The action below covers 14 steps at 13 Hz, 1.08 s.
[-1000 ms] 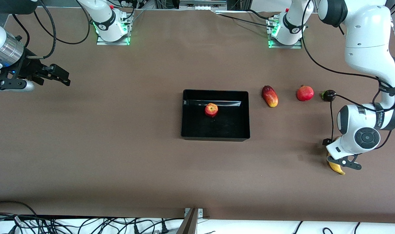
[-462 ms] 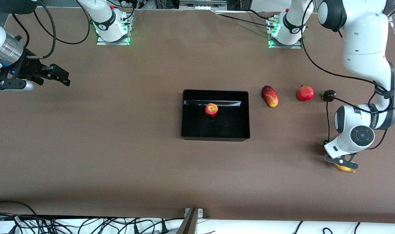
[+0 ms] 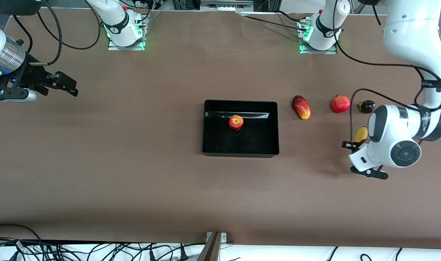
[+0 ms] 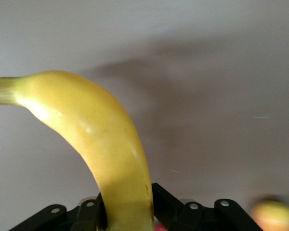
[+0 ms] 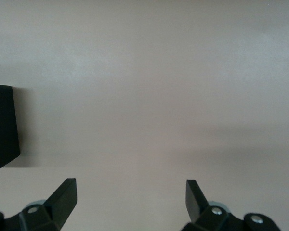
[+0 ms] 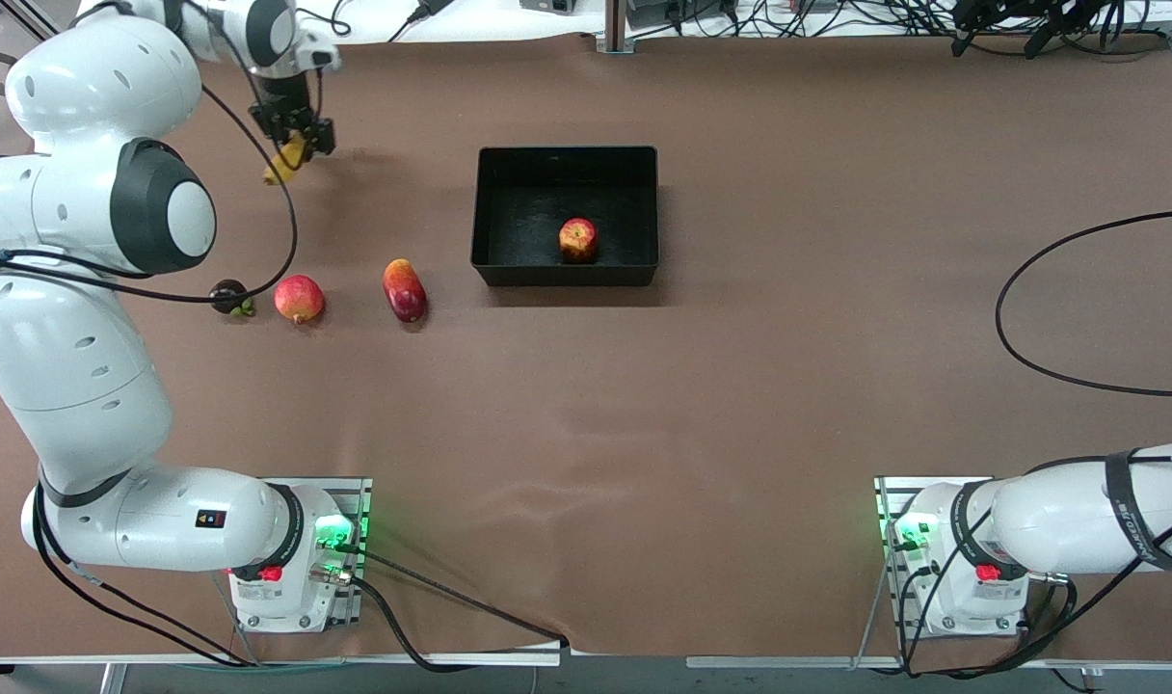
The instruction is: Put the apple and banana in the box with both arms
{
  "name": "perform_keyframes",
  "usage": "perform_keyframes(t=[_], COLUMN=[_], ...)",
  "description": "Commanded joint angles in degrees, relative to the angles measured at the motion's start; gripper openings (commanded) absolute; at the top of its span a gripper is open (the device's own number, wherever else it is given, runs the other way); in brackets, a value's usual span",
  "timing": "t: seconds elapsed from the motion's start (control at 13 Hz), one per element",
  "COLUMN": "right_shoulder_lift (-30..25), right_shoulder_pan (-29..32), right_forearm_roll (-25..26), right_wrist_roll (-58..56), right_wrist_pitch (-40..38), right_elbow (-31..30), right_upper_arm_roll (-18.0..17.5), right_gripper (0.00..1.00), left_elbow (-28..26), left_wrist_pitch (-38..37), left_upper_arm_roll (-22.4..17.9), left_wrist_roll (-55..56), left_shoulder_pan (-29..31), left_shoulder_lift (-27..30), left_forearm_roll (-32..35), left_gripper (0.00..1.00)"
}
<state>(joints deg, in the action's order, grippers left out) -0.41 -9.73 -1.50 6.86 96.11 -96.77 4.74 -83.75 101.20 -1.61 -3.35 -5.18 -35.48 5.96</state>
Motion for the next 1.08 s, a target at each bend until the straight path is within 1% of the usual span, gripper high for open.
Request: perform_keyframes(t=[0.0,0.08,0.15,0.23,0.31,0.38,0.54,0.62,0.77,0.85,1.0], right_shoulder_lift=[0.5,0.5,0.5,0.5,0.5,0.5,0.5,0.5,0.5,0.5,0.5], right_shoulder_pan=[0.7,0.7,0.7,0.7,0.7,0.7,0.7,0.7,0.7,0.7,0.7], right_forearm_roll=[-0.1,-0.1,-0.1,-0.1,-0.1,-0.1,-0.1,-0.1,-0.1,-0.1,-0.1], right_wrist_roll=[-0.2,-0.2,-0.2,-0.2,-0.2,-0.2,-0.2,-0.2,-0.2,-0.2,-0.2], right_wrist_pitch=[-0.2,-0.2,-0.2,-0.2,-0.2,-0.2,-0.3,-0.3,-0.2,-0.2,-0.2], right_elbow=[1.1,1.1,1.1,1.1,1.1,1.1,1.1,1.1,1.1,1.1,1.1], right_upper_arm_roll=[-0.6,-0.6,-0.6,-0.6,-0.6,-0.6,-0.6,-0.6,-0.6,-0.6,-0.6], right_gripper=[1.0,1.0,1.0,1.0,1.0,1.0,1.0,1.0,1.0,1.0,1.0], left_elbow=[0.3,0.3,0.4,0.3,0.3,0.3,0.1,-0.4,-2.0,-3.9,-6.3], left_wrist_pitch=[-3.0,-3.0,-3.0,-2.2,-1.3,-0.5,3.9,6.8,10.8,13.2,17.8], left_upper_arm_roll=[2.5,3.4,5.4,8.3,10.4,12.1,15.6,16.7,18.7,19.4,19.5], left_wrist_roll=[10.6,14.4,18.5,22.9,26.4,26.6,28.1,28.9,29.2,29.4,30.5], left_shoulder_pan=[-5.1,-7.1,-8.5,-9.1,-9.5,-9.8,-10.7,-11.0,-11.8,-12.0,-12.1], left_shoulder_lift=[2.3,2.8,2.9,2.6,2.4,2.2,0.8,0.0,-2.2,-3.1,-4.2], left_forearm_roll=[-5.8,-7.5,-8.1,-7.8,-7.5,-7.3,-7.0,-6.8,-3.7,-2.5,-2.4], left_gripper=[0.0,0.0,0.0,0.0,0.0,0.0,0.0,0.0,0.0,0.0,0.0])
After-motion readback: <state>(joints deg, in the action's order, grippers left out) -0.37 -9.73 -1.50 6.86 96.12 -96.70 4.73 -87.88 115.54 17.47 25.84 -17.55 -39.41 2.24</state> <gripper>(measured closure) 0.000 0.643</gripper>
